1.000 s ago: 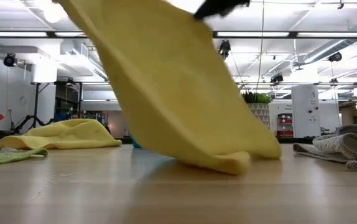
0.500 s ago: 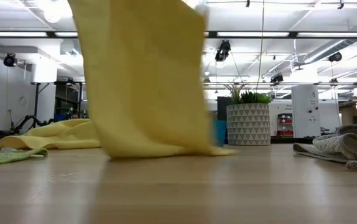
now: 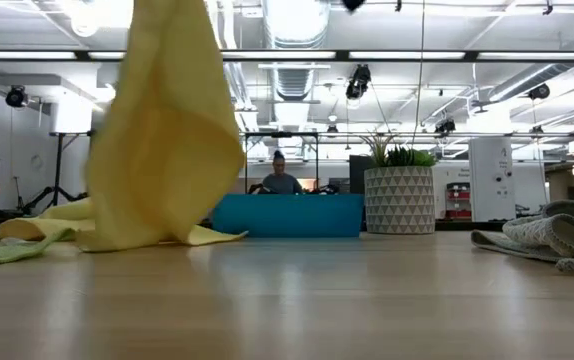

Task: Fold microfiber towels
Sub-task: Fold the right yellow microfiber cloth

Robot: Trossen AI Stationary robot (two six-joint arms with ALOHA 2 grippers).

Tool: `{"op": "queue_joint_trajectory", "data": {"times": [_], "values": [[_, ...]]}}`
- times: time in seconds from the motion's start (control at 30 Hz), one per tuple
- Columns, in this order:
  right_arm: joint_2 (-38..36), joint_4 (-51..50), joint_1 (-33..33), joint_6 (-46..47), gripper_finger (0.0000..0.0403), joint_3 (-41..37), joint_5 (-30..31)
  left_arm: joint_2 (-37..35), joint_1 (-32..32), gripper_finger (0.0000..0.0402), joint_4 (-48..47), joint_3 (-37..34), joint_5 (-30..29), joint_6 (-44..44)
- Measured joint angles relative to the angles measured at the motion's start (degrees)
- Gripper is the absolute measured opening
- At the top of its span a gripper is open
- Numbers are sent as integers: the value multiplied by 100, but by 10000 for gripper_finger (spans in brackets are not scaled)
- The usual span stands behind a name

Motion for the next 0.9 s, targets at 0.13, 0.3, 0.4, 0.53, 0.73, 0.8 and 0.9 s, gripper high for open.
{"op": "queue_joint_trajectory", "data": {"times": [0.13,0.3,0.4,0.53,0.73,0.8,0.9], "values": [[78,2156,215,-711,59,-1295,78,157,-5,0,316,-2,-230,-638],[311,5444,529,-1323,75,-2748,960,208,-1,0,433,-13,-275,-713],[595,6166,566,-1728,92,-3028,1248,226,-1,0,522,-13,-276,-709],[1014,6286,583,-1735,134,-2835,1256,224,-1,0,815,-11,-285,-709],[1731,6058,753,-2450,196,-2360,2733,209,-1,0,880,-11,-285,-725],[1912,6185,838,-2802,199,-2240,3199,202,-1,0,882,-11,-285,-802],[2207,6375,908,-3223,197,-2167,3760,195,-1,0,883,-11,-287,-819]]}}
